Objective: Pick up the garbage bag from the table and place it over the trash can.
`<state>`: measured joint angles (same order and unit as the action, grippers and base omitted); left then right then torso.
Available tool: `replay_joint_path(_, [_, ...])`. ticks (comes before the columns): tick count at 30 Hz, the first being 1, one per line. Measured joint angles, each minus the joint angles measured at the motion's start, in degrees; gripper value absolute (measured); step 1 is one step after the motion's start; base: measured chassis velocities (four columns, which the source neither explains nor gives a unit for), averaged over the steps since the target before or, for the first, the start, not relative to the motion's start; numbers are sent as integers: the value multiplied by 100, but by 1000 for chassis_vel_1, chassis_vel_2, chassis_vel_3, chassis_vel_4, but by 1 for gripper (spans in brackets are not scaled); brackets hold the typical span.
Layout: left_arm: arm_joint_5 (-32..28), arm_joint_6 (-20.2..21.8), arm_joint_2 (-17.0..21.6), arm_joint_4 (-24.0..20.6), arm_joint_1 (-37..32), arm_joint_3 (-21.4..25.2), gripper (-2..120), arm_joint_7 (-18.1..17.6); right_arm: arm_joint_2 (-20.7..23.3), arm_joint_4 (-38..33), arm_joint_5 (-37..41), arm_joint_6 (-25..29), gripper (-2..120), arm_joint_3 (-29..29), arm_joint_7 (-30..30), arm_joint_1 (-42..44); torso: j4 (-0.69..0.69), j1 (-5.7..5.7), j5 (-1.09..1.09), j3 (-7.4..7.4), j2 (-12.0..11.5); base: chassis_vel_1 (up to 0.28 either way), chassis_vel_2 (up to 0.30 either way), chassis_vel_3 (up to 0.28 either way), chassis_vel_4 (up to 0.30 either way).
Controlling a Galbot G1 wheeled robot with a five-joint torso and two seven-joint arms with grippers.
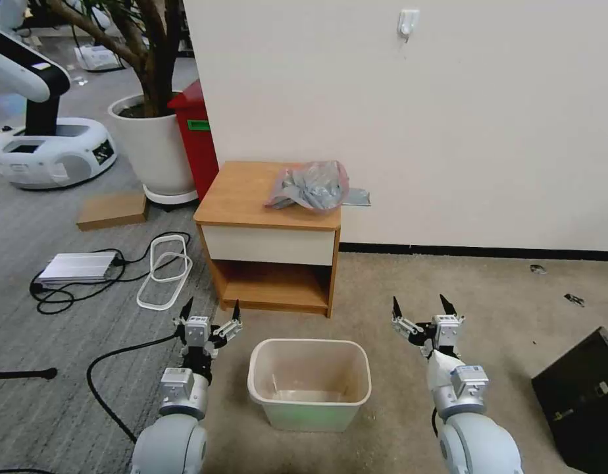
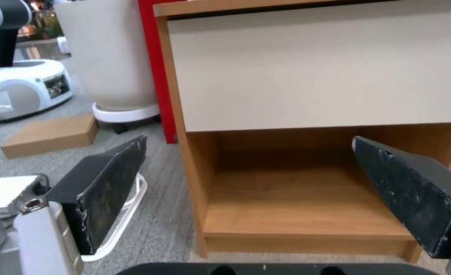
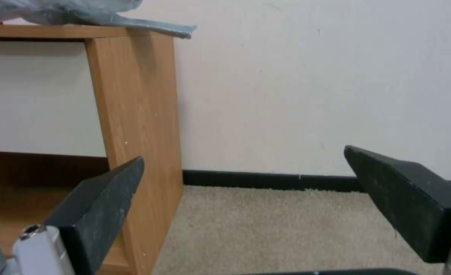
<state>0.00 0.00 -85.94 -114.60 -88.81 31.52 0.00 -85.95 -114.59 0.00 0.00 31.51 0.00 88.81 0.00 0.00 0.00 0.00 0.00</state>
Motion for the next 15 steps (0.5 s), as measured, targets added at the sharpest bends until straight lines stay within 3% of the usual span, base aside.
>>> replay_joint_path(5, [-2,9,10,-47,-28,6,100,0,-11,-75,9,-36,100,13,0,37,1,0,1,0,0,0,0,0,0])
replay_joint_path(8, [-162,194,112,-462,-280,69,100,-36,-120,-623,100,-271,100,121,50,282,0,0,2,0,0,0,0,0,0])
replay_joint_path(13, [-260,300,173,-738,-461,100,100,-54,-241,-1260,211,-552,100,245,108,574,1,0,-5,0,0,0,0,0,0])
replay_joint_path(15, [-373,407,241,-1000,-607,146,100,-83,-309,-1597,268,-703,100,311,144,723,-1,0,2,0,0,0,0,0,0])
